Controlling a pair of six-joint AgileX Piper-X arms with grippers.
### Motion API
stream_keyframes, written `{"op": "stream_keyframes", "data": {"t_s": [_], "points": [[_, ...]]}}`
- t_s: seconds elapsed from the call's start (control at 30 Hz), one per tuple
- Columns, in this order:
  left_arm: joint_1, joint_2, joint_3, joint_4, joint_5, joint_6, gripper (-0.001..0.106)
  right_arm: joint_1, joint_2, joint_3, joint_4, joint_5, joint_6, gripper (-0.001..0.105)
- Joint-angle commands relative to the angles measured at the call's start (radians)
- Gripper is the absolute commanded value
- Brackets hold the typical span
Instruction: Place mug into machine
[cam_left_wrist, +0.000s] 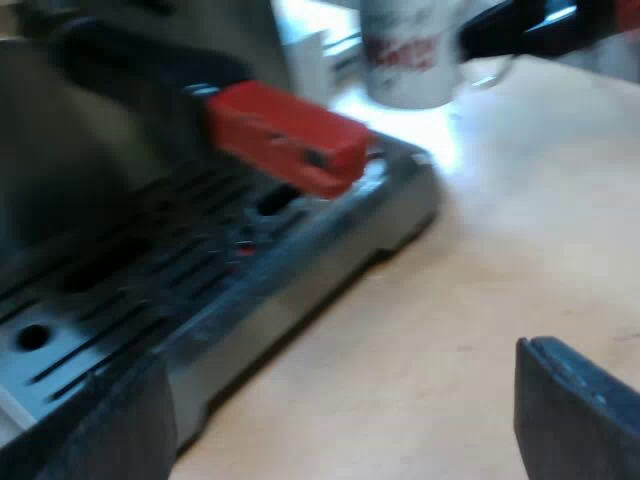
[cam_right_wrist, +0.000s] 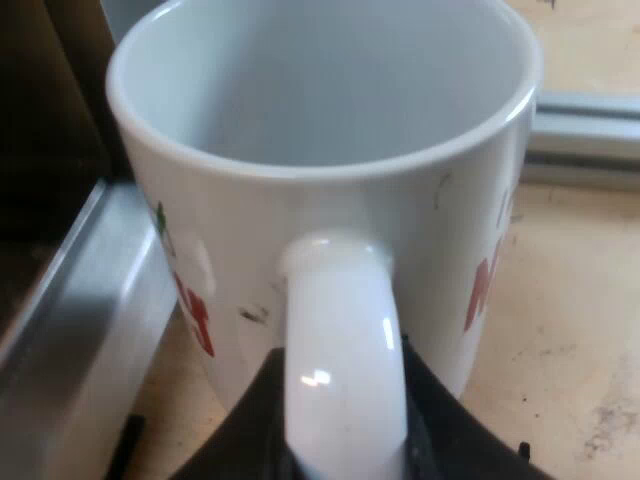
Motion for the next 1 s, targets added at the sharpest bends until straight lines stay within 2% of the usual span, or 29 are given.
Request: {"op": "stream_keyframes", "data": {"t_s": [0.03, 0.23, 0.37, 0.43, 0.67, 0.73, 0.9, 1.0], "points": [[-0.006, 0.001, -0.005, -0.005, -0.059, 0.0, 0.071, 0.001, -0.121, -0.009, 0.07, -0.002, -0.016, 0.0], [-0.006, 0.001, -0.005, -0.005, -0.145, 0.0, 0.071, 0.028, -0.403, -0.009, 0.347, -0.01, -0.019, 0.0], [-0.006, 0.001, 0.006, -0.005, -0.256, 0.0, 0.071, 0.09, -0.552, -0.009, 0.527, -0.012, -0.065, 0.0], [-0.006, 0.001, 0.008, -0.005, -0.281, 0.0, 0.071, 0.133, -0.618, -0.009, 0.599, -0.012, -0.068, 0.0], [-0.006, 0.007, 0.018, -0.027, -0.272, 0.0, 0.071, 0.318, -0.706, -0.009, 0.688, 0.008, -0.068, 0.0], [-0.006, 0.015, 0.018, -0.04, -0.261, 0.0, 0.071, 0.365, -0.697, -0.009, 0.688, 0.042, -0.068, 0.0], [-0.006, 0.078, 0.039, -0.112, -0.163, 0.022, 0.071, 0.543, -0.638, -0.009, 0.653, 0.155, -0.059, 0.0], [-0.006, 0.115, 0.038, -0.143, -0.153, 0.023, 0.071, 0.613, -0.595, -0.009, 0.584, 0.221, -0.052, 0.0]]}}
